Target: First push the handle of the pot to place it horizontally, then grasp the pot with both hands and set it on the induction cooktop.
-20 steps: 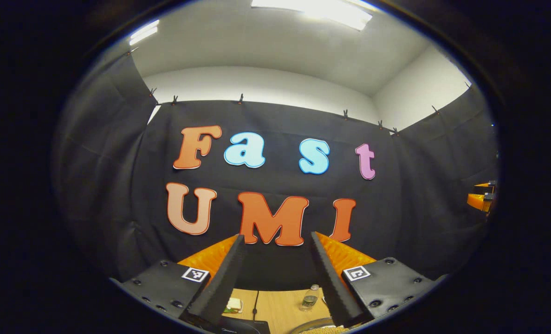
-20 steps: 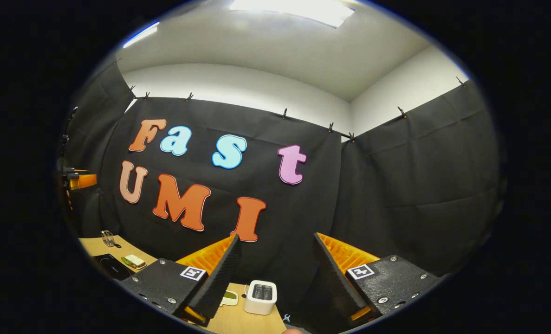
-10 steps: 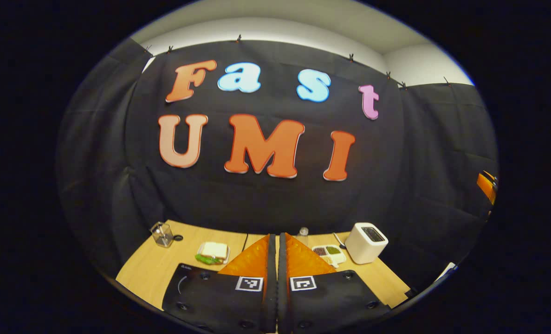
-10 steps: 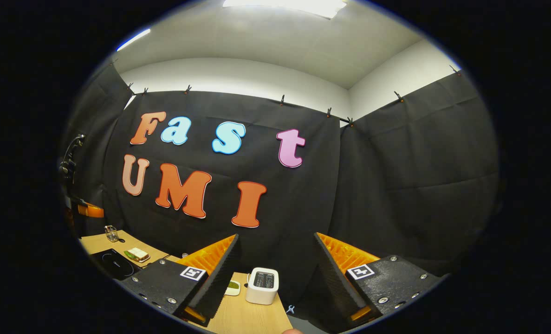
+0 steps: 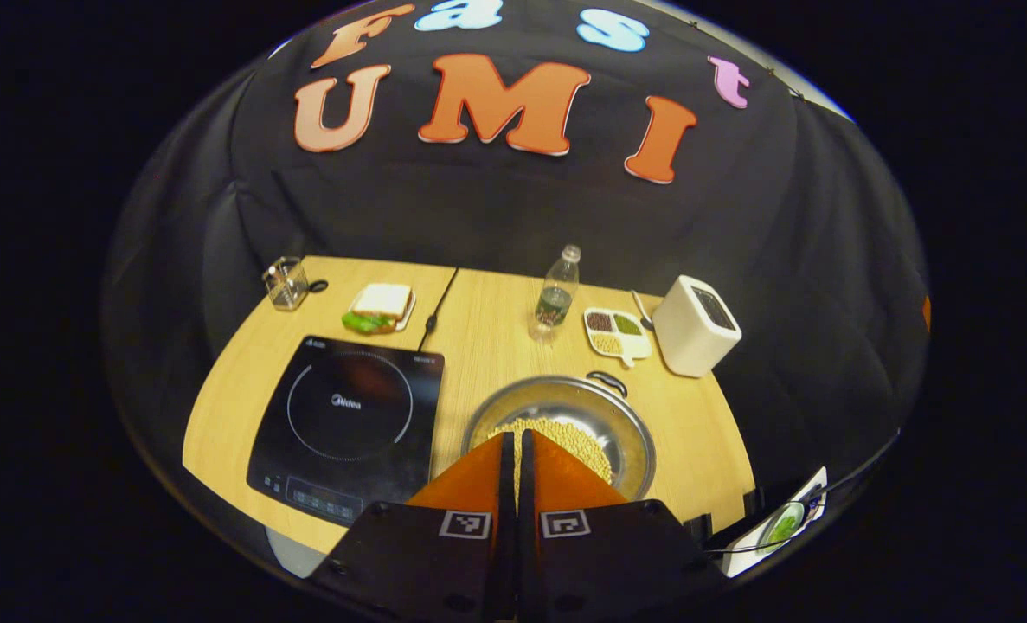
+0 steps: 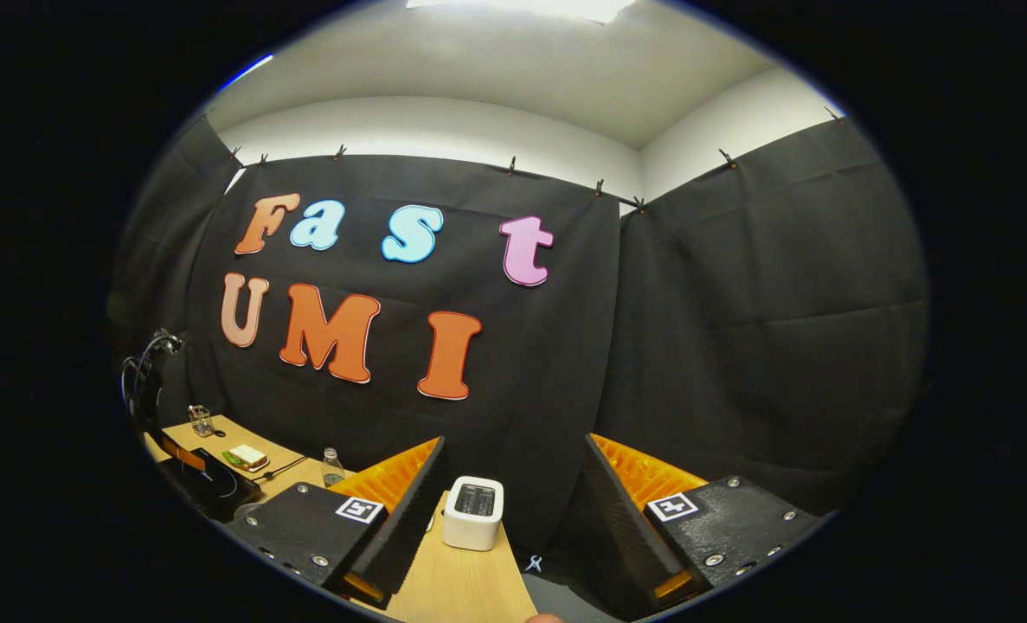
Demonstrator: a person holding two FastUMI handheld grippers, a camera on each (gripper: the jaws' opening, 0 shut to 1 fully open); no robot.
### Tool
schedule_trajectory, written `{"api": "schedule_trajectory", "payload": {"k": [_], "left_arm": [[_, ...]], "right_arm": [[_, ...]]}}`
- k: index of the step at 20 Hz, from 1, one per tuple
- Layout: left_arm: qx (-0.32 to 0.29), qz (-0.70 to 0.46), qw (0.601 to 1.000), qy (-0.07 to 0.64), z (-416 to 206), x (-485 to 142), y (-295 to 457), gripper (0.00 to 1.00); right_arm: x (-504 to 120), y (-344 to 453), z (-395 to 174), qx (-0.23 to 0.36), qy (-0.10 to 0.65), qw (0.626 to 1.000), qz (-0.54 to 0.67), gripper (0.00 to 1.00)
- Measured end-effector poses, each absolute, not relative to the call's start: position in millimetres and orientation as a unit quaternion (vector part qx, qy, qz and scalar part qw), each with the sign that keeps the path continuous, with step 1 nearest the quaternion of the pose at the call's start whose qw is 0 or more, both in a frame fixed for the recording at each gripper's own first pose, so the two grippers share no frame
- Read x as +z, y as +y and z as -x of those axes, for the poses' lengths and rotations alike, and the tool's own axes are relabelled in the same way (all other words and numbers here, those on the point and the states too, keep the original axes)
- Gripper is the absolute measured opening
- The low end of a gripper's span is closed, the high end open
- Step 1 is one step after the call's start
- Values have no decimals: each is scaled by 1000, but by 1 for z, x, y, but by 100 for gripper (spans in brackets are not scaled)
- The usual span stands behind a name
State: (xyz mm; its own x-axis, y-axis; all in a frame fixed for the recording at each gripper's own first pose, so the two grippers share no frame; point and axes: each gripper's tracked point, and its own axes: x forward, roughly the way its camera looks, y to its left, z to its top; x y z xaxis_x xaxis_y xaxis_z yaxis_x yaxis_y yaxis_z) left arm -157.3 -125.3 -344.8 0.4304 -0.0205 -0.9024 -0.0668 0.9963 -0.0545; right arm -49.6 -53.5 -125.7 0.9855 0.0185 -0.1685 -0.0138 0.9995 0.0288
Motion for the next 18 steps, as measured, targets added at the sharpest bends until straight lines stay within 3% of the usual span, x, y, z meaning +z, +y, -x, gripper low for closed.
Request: {"api": "schedule_trajectory", "payload": {"k": [8,13,18], "left_arm": [[99,90,744,655,246,-402,-132,8],[118,135,690,702,284,-426,-151,7],[120,155,660,725,301,-443,-158,7]], "right_arm": [[-168,-69,61,18,117,992,-30,95],[-187,-73,70,19,135,990,-46,95],[-196,-73,74,10,149,988,-49,95]]}}
